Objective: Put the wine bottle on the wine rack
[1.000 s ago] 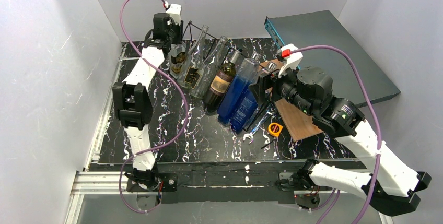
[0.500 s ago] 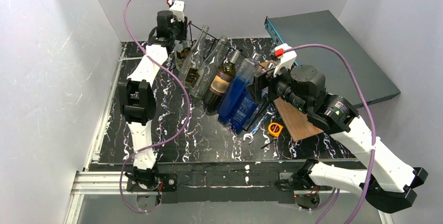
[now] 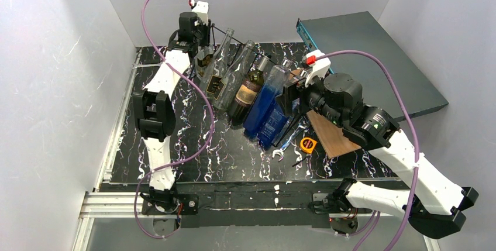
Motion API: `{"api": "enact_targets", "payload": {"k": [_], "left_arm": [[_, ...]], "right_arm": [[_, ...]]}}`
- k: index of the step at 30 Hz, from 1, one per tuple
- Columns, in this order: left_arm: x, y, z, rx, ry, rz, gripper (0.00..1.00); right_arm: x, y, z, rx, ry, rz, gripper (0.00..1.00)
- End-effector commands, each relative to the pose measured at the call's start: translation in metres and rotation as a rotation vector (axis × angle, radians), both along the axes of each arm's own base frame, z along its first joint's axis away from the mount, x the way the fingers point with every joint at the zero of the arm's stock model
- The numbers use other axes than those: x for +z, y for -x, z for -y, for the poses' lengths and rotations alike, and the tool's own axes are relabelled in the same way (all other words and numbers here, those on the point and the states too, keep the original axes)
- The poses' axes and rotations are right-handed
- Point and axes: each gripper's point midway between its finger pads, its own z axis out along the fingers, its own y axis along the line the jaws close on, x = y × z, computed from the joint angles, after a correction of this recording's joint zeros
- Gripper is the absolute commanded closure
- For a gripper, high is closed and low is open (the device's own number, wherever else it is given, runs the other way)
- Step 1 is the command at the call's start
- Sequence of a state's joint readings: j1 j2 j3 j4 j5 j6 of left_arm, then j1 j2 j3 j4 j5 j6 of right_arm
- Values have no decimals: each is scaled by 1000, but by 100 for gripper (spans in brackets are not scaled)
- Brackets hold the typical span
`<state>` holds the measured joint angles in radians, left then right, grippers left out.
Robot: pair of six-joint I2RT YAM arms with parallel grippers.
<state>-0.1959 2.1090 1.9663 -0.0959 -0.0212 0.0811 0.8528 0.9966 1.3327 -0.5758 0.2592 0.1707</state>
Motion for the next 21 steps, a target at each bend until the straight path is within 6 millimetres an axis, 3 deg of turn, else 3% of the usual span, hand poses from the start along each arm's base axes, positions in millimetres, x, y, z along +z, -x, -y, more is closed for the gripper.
{"api": "enact_targets", "payload": {"k": [1, 8, 21], "left_arm": [[-3, 39, -18, 49, -95, -113, 100], [41, 58, -32, 71, -154, -64, 100], [60, 73, -46, 137, -175, -103, 100]], "right_arm": [[10, -3, -2, 5, -22, 42, 2], [8, -2, -8, 30, -37, 38, 2], [10, 2, -5, 34, -52, 41, 1]]}}
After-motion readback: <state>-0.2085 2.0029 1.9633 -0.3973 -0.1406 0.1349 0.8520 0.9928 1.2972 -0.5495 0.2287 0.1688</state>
